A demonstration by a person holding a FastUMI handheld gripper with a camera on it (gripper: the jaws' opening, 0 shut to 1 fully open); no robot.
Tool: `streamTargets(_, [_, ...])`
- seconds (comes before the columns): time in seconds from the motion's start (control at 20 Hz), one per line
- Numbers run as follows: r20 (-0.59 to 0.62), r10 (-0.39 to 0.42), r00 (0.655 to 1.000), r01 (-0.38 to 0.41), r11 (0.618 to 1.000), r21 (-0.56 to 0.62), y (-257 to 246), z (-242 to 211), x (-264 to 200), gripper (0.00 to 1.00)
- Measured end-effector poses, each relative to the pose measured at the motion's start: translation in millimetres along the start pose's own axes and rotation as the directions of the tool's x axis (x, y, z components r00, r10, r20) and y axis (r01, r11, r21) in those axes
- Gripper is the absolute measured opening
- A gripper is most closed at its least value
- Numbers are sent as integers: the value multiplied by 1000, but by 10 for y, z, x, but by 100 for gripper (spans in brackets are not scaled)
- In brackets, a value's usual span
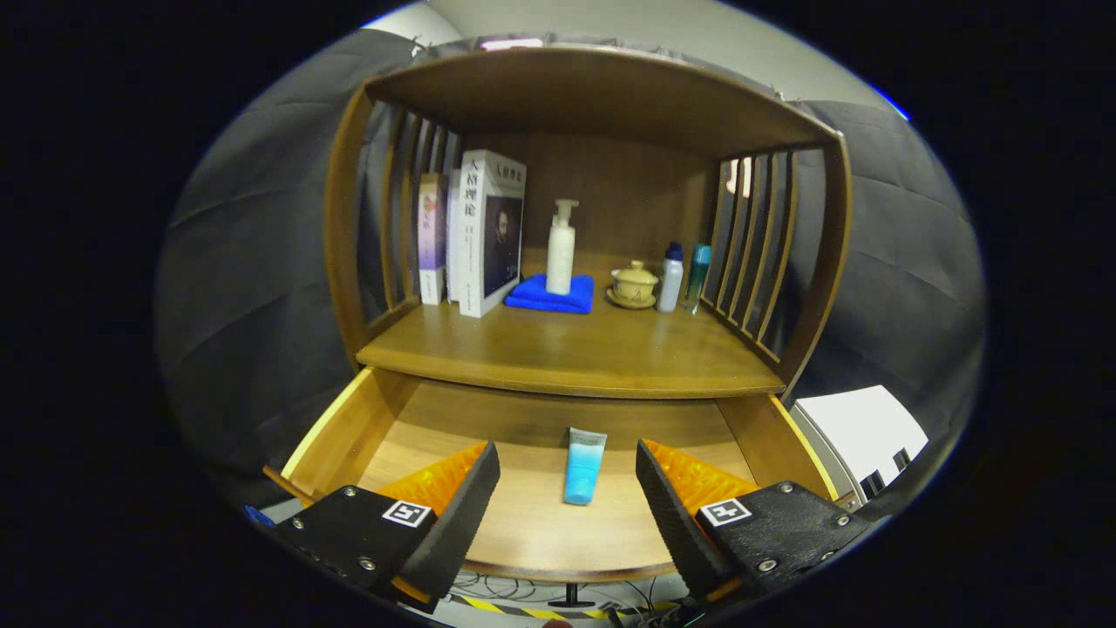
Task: Pull open the drawer, take out the items inside it, and place them on the countertop above the cabinet.
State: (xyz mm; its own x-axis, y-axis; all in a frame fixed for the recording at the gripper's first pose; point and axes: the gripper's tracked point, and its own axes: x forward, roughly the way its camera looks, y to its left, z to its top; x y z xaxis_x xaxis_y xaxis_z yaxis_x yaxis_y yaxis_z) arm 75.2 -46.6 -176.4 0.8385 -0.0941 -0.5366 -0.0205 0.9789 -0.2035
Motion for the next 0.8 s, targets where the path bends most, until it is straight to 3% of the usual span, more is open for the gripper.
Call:
streamTargets(0.3, [-188, -12, 982, 22, 998, 51, -29, -229, 533, 95])
streamTargets(0.5, [-350, -31, 936, 36, 999, 7, -95, -513, 867, 95])
streamTargets(0.7, [-452, -12, 892, 47, 997, 67, -139, -779, 1045, 95])
streamTargets(0.8, [-521, -16, 853, 61, 996, 69, -203, -930, 1061, 95])
